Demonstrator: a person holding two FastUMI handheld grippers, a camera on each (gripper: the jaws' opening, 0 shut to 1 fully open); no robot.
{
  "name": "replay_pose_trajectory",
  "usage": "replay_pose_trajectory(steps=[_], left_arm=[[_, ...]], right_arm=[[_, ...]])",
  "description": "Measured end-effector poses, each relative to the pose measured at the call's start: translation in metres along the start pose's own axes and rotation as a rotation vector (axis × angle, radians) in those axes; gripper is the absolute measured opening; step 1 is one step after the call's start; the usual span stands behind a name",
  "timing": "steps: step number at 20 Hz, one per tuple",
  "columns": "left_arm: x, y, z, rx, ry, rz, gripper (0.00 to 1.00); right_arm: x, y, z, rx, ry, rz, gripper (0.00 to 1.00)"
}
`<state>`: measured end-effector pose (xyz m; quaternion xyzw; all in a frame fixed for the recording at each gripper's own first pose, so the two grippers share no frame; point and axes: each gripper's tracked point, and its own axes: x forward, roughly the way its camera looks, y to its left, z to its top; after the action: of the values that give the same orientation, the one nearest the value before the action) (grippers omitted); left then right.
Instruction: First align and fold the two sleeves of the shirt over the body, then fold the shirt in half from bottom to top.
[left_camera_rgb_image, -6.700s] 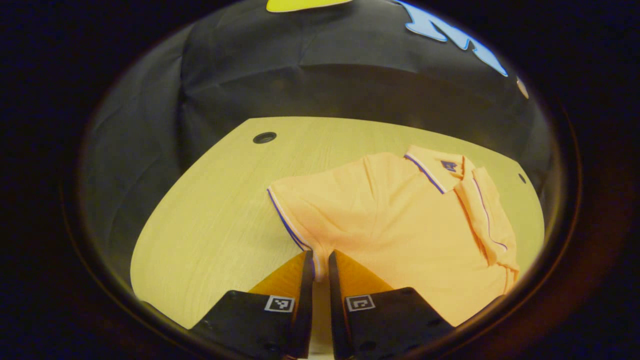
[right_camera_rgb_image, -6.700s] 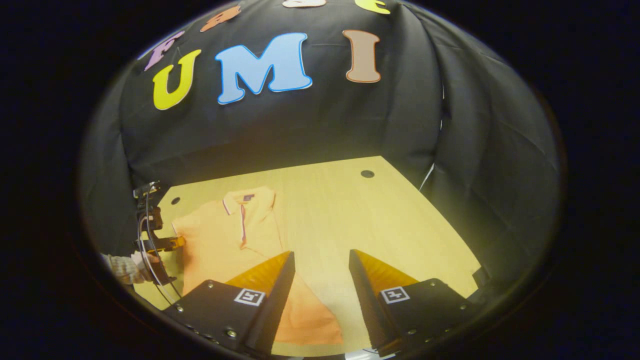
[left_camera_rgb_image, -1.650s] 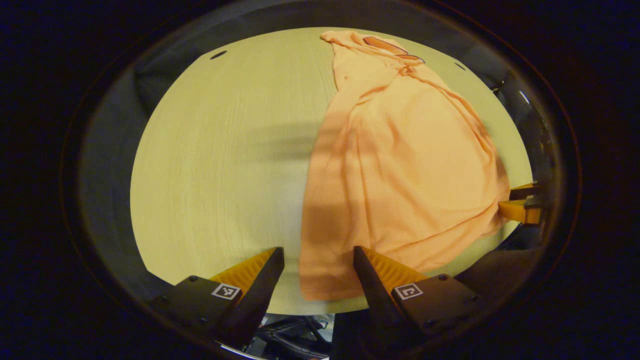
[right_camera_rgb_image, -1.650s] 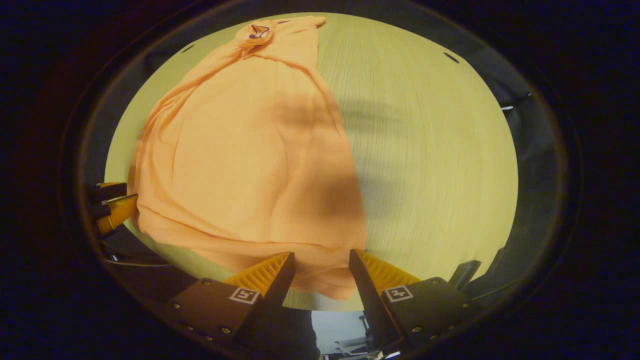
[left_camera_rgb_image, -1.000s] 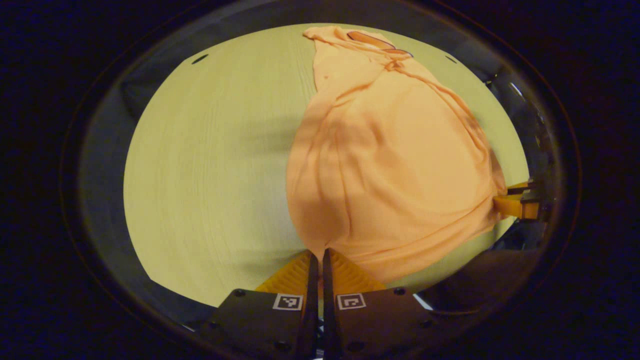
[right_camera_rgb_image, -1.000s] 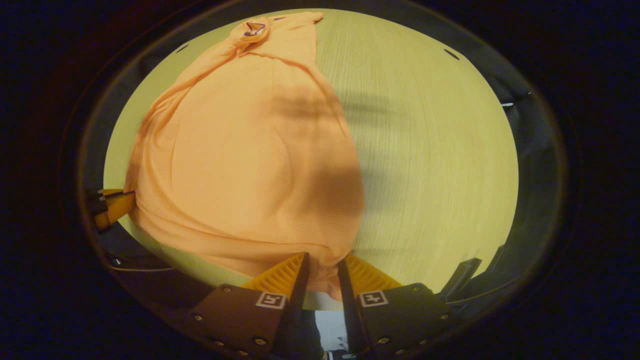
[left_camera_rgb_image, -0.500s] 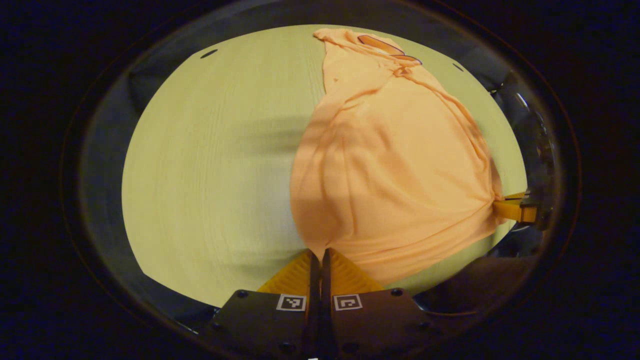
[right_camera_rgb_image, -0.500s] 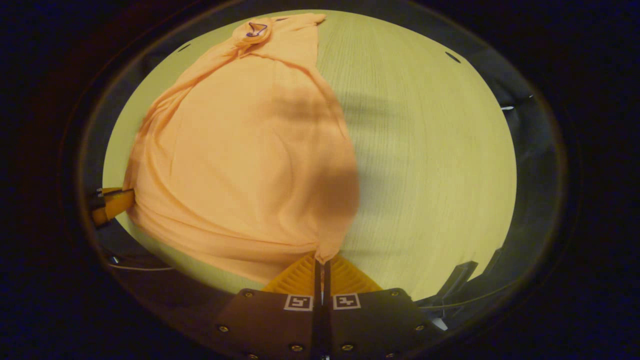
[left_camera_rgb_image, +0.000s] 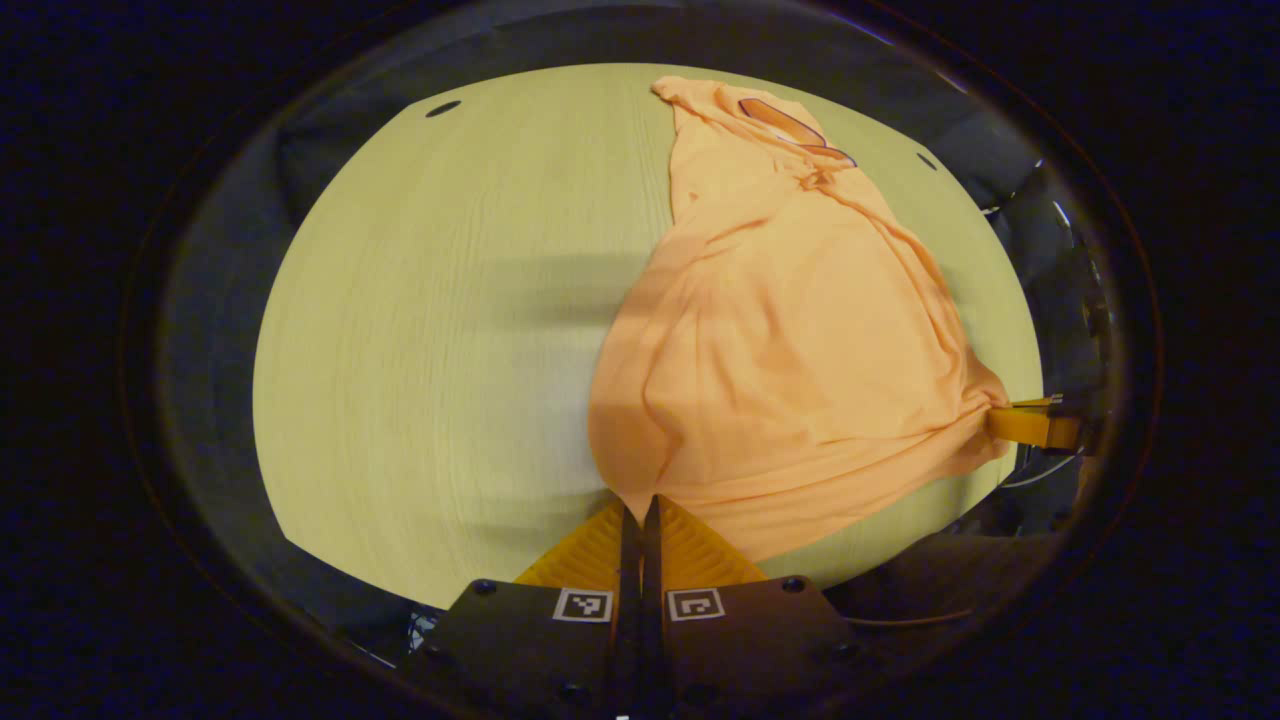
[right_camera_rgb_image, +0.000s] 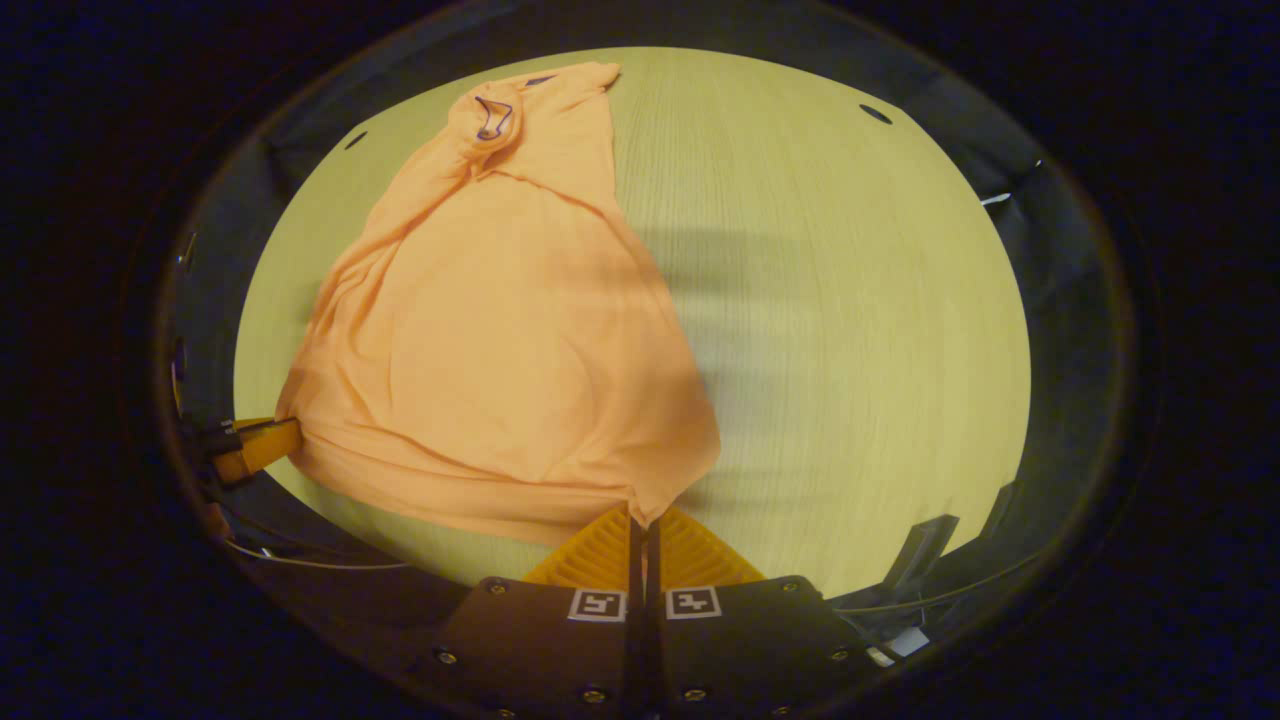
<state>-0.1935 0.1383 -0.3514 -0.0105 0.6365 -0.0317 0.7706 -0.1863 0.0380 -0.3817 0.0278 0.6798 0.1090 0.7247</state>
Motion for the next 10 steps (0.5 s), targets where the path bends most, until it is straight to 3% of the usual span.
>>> replay_pose_trajectory(steps=[10], left_arm=[[-0.042, -0.004, 0.092, -0.015, -0.136, -0.035, 0.06]], right_arm=[[-0.049, 0.002, 0.093, 0.011, -0.166, 0.037, 0.0]])
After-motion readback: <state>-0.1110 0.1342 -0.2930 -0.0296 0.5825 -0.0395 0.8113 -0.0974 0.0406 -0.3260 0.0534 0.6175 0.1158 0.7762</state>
